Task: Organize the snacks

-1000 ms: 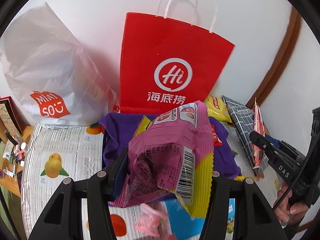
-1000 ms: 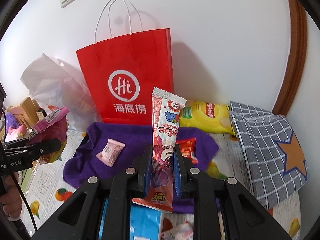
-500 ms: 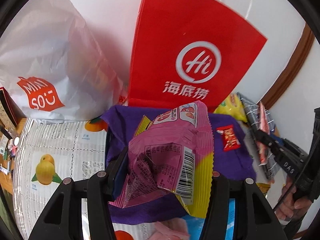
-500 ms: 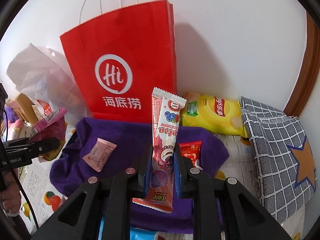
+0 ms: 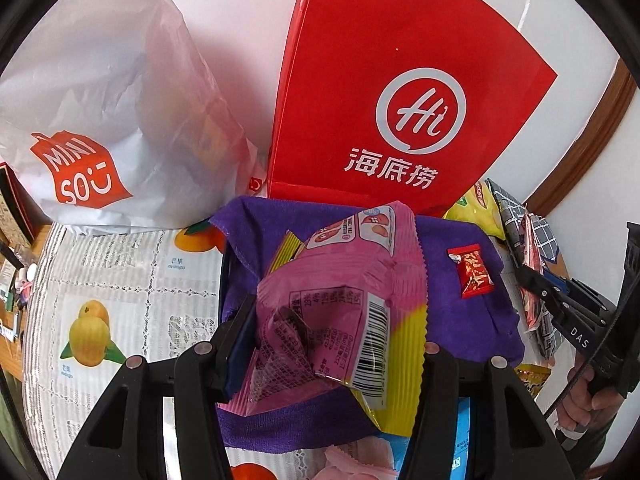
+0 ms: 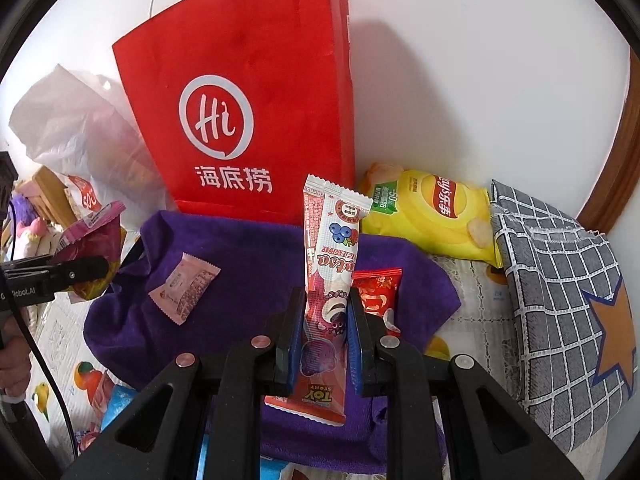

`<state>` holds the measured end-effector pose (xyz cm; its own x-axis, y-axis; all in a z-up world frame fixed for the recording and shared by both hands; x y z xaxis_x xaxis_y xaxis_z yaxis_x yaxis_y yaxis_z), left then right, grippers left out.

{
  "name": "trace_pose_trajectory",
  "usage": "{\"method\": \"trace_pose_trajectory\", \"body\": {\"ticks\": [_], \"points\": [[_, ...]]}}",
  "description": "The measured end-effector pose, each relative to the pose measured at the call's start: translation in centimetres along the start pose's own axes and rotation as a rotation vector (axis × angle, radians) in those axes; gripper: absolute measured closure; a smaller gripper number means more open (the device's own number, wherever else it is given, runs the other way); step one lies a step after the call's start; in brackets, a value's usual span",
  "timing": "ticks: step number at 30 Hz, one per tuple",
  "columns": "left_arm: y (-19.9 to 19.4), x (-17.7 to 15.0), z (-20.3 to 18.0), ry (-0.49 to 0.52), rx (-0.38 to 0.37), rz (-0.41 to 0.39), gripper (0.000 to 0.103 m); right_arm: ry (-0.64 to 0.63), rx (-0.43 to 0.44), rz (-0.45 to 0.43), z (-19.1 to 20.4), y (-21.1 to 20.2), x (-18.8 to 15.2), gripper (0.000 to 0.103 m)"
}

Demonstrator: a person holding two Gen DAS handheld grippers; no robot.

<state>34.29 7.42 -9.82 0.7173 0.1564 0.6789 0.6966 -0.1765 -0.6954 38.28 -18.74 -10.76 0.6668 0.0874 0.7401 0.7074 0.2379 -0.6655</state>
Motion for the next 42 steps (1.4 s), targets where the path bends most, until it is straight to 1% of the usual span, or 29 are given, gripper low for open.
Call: {"method": "trace_pose_trajectory", "body": {"ticks": [8, 11, 15, 20, 23, 28, 33, 36, 42], "points": [[-0.1, 0.0, 0.4, -0.01, 0.002, -0.001, 0.049, -0.008, -0.018, -0.005, -1.6, -0.8, 0.2, 0.083], [0.1, -0.1, 0.5, -0.016, 0.002, 0.006, 0.049, 0.0, 0.004, 0.019, -1.9, -0.5, -0.1, 0.083], [0.5, -0.2, 0.5, -0.019, 0.005, 0.018, 0.049, -0.023, 0.013, 0.052, -1.2, 0.4, -0.7, 0.083], [1.4, -0.6, 0.4, -0.022, 0.021, 0.056, 0.049, -0.04, 0.024, 0.098, 0.0, 1.8, -1.4, 0.083], [1.8, -1.0, 0.3, -0.02, 0.02, 0.076, 0.049, -0.017, 0.053, 0.134, 0.1, 2.4, -1.8, 0.083], [2.4, -1.5, 0.1, -0.006, 0.035, 0.116, 0.049, -0.019, 0.032, 0.164, -0.2, 3.2, -2.5, 0.083], [2.8, -1.8, 0.4, -0.017, 0.049, 0.146, 0.049, -0.021, 0.027, 0.172, -0.2, 3.5, -2.8, 0.083], [3.0, -1.9, 0.3, -0.001, 0.072, 0.154, 0.049, -0.018, 0.016, 0.164, -0.2, 3.5, -2.7, 0.082], [3.5, -2.3, -0.3, 0.02, 0.072, 0.179, 0.048, -0.031, 0.023, 0.176, 0.1, 3.7, -3.1, 0.082]]}}
Point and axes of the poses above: each gripper's, at about its wrist camera, not at the fingertips, and y roughly the way its jaws point, z to its left, x to its top, the point moved 1 cm from there along y, roughly the way its jaws point, and after that the axes turned 12 degrees about -z, right-handed, at the moved point
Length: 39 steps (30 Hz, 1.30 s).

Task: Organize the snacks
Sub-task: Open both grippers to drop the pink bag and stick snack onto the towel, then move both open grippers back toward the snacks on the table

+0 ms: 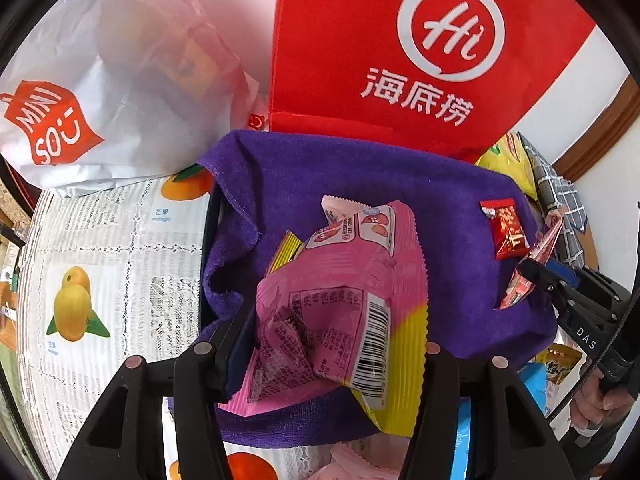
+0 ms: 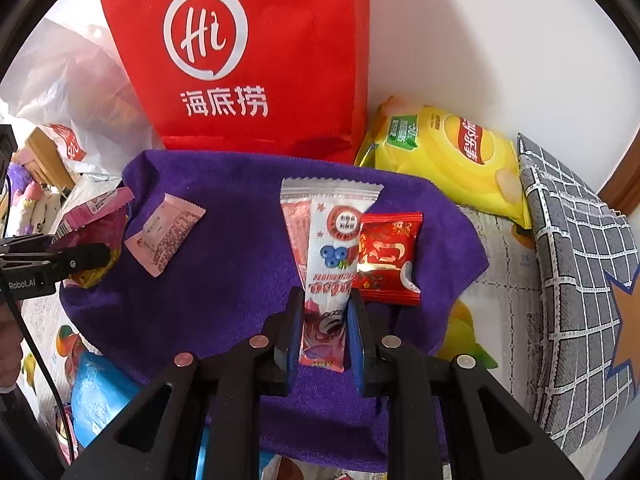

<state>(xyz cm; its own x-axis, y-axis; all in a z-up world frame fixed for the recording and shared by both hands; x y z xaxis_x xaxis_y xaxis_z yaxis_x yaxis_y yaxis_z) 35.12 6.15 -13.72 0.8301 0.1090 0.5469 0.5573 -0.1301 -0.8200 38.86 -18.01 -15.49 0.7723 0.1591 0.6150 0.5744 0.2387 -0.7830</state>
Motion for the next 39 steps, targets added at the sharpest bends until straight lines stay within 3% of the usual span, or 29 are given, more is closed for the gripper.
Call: {"method": "trace_pose_trajectory", "body": {"ticks": [3, 11, 15, 18, 27, 34, 37, 39], "points": [[0.2, 0.0, 0.0, 0.001, 0.001, 0.007, 0.048, -0.007, 0.001, -0.007, 0.1, -0.2, 0.0, 0.081], [0.9, 0.1, -0.5, 0.017, -0.005, 0.024, 0.047, -0.016, 0.016, -0.102, 1.0, -3.2, 1.1, 0.052], [0.2, 0.4, -1.2, 0.045, 0.02, -0.018, 0.033, -0.01, 0.012, -0.162, 1.5, -4.6, 1.7, 0.042], [-0.9, 0.7, -1.7, 0.057, 0.01, -0.061, 0.031, 0.004, -0.003, -0.2, 1.5, -5.6, 2.1, 0.032], [-4.1, 1.5, -2.5, 0.063, -0.008, -0.157, 0.031, 0.058, -0.143, -0.248, 0.8, -8.7, 1.8, 0.023], [-8.6, 1.5, -4.0, 0.11, -0.055, -0.305, 0.031, 0.059, -0.194, -0.3, -0.1, -13.4, -0.2, 0.023], [-9.9, 1.3, -4.7, 0.131, -0.036, -0.339, 0.031, 0.07, -0.278, -0.311, -1.5, -15.7, -1.4, 0.023], [-10.6, 1.2, -5.2, 0.14, -0.038, -0.345, 0.031, 0.092, -0.28, -0.288, -2.5, -16.5, -2.2, 0.023]]}}
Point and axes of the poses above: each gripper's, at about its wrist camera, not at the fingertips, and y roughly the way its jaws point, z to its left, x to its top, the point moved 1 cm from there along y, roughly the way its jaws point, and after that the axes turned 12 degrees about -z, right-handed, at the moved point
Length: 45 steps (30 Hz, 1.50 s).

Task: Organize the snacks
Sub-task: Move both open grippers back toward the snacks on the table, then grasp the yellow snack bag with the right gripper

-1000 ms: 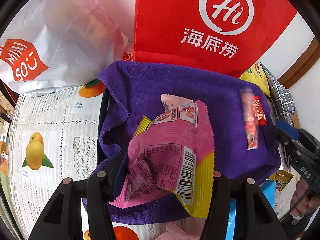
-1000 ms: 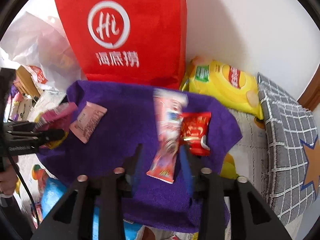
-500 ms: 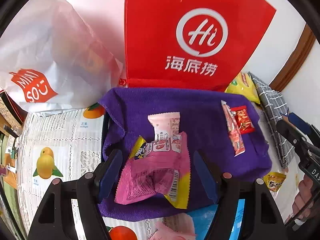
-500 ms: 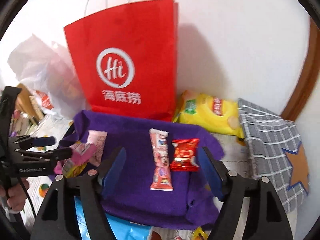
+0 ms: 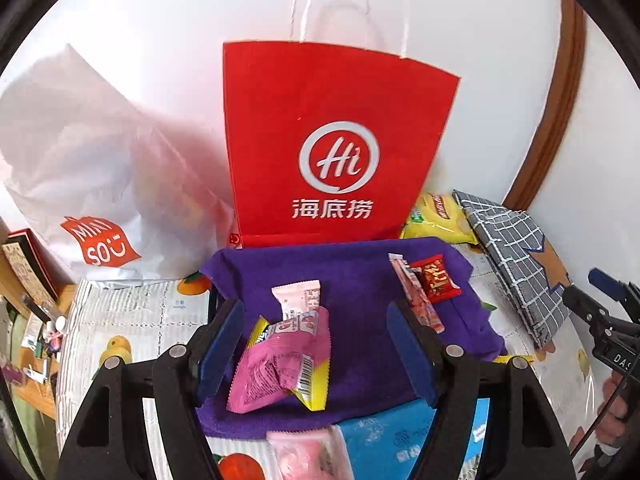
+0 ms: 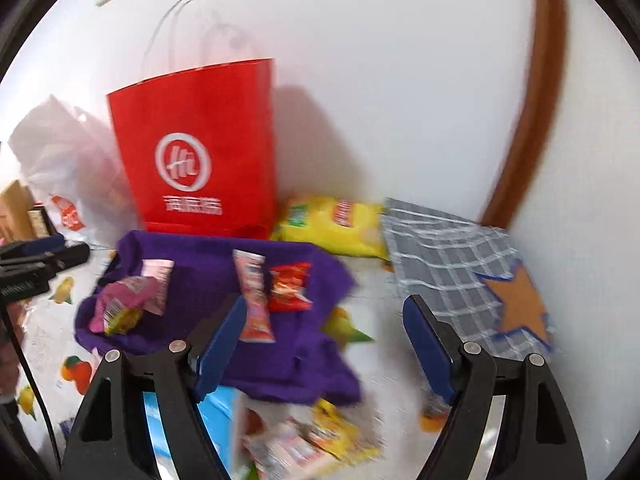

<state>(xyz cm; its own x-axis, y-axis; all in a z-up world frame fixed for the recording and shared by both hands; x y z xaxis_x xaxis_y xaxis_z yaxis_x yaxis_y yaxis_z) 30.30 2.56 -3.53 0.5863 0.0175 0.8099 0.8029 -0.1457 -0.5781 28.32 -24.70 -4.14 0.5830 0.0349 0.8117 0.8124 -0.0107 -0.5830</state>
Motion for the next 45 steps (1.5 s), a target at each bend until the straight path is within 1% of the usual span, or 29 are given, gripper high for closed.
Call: {"method": "trace_pose_trajectory", "body": {"ticks": [2, 3, 6, 9, 12, 14, 16, 21, 24, 26, 28, 30, 32, 35, 37, 41, 45], "points": [[-0.6, -0.1, -0.4, -0.002, -0.011, 0.005, 0.031, 0.045, 0.015, 0.027, -1.7, -0.7, -0.9, 0.023], [-1.0, -0.2, -0.7, 0.002, -0.004, 0.004, 0.031, 0.062, 0.013, 0.034, -2.4, -0.9, -1.5, 0.023], [-2.0, -0.8, -1.4, 0.025, -0.001, 0.007, 0.031, 0.093, 0.001, 0.065, -4.1, -1.1, -3.5, 0.03], [-2.6, -1.8, -1.6, 0.014, -0.005, 0.032, 0.031, 0.144, 0.035, 0.106, -5.0, -0.7, -5.7, 0.039], [-3.1, -2.9, -0.9, -0.022, -0.007, 0.052, 0.031, 0.158, 0.079, 0.143, -4.8, 0.2, -7.5, 0.045], [-3.5, -3.7, -0.2, -0.04, 0.004, 0.064, 0.031, 0.135, 0.103, 0.172, -4.0, 1.1, -8.5, 0.05], [-3.8, -4.6, 0.6, -0.048, 0.032, 0.072, 0.031, 0.099, 0.119, 0.186, -3.1, 2.0, -9.4, 0.059], [-4.3, -6.6, 2.6, -0.065, 0.102, 0.107, 0.031, 0.053, 0.146, 0.226, -1.7, 4.3, -11.2, 0.06], [-4.6, -7.5, 3.5, -0.067, 0.127, 0.119, 0.031, 0.034, 0.132, 0.25, -1.5, 5.3, -12.3, 0.06], [-4.7, -8.1, 4.1, -0.072, 0.143, 0.127, 0.031, 0.044, 0.136, 0.253, -1.8, 5.7, -12.8, 0.058], [-4.6, -8.5, 4.6, -0.079, 0.156, 0.139, 0.031, 0.063, 0.14, 0.266, -2.2, 6.1, -13.1, 0.051], [-4.5, -8.7, 4.9, -0.089, 0.164, 0.149, 0.031, 0.068, 0.144, 0.281, -2.4, 6.5, -13.4, 0.051], [-4.4, -8.9, 5.1, -0.09, 0.166, 0.155, 0.031, 0.062, 0.142, 0.282, -2.3, 6.7, -13.7, 0.051], [-4.6, -9.3, 5.0, -0.085, 0.156, 0.157, 0.031, 0.014, 0.136, 0.277, -1.6, 6.6, -13.8, 0.05], [-4.7, -9.6, 4.9, -0.08, 0.151, 0.164, 0.031, -0.002, 0.131, 0.278, -1.5, 6.2, -13.7, 0.057], [-4.9, -10.6, 4.9, -0.079, 0.144, 0.182, 0.031, 0.027, 0.13, 0.271, -2.2, 4.9, -13.5, 0.058], [-5.2, -11.7, 5.0, -0.094, 0.122, 0.199, 0.031, 0.046, 0.114, 0.249, -3.0, 3.3, -13.1, 0.059]]}}
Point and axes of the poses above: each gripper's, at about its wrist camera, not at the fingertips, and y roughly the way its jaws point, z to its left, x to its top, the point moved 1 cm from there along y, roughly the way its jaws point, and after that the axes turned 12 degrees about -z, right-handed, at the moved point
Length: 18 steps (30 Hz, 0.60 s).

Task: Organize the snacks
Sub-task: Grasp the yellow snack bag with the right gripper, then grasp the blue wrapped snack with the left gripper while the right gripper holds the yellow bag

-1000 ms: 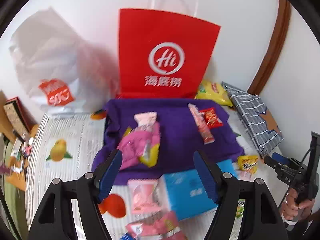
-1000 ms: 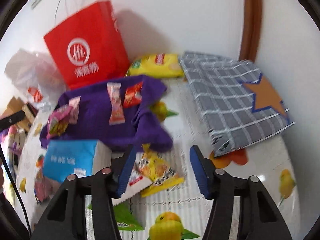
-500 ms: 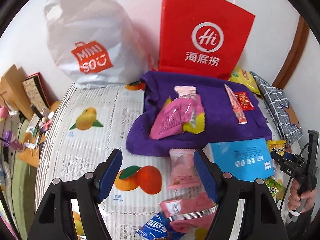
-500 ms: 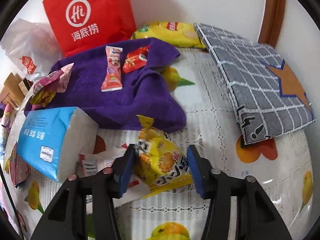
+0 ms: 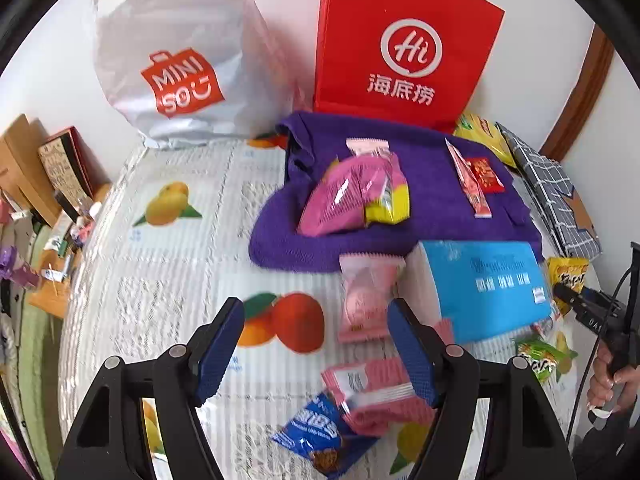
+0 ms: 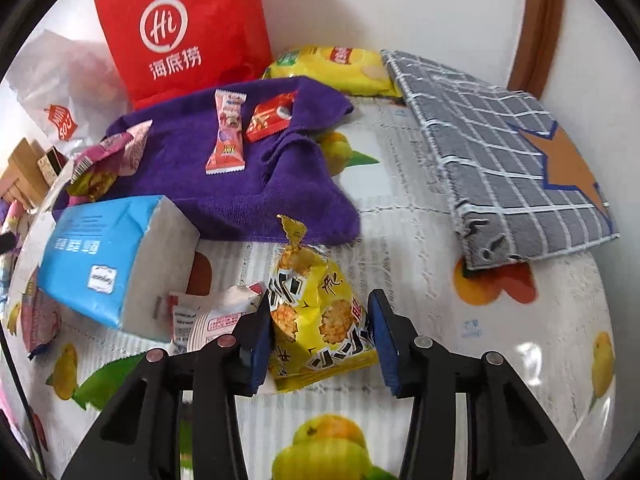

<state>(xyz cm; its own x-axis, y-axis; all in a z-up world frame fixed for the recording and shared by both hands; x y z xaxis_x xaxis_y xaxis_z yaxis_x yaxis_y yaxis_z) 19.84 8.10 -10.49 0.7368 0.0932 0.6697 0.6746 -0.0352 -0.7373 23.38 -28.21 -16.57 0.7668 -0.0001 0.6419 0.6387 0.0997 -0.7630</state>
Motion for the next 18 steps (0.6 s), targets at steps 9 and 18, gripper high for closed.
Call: {"method": "trace_pose_trajectory", "body": {"ticks": [9, 18], "points": [[-1.0, -2.8, 1.2, 0.028, -0.002, 0.012, 0.031, 0.015, -0.014, -0.039, 0.2, -3.9, -0.2, 0.059], [0.0, -7.1, 1.1, 0.069, -0.07, 0.089, 0.031, 0.007, -0.017, -0.048, 1.4, -5.6, -1.1, 0.059]]}}
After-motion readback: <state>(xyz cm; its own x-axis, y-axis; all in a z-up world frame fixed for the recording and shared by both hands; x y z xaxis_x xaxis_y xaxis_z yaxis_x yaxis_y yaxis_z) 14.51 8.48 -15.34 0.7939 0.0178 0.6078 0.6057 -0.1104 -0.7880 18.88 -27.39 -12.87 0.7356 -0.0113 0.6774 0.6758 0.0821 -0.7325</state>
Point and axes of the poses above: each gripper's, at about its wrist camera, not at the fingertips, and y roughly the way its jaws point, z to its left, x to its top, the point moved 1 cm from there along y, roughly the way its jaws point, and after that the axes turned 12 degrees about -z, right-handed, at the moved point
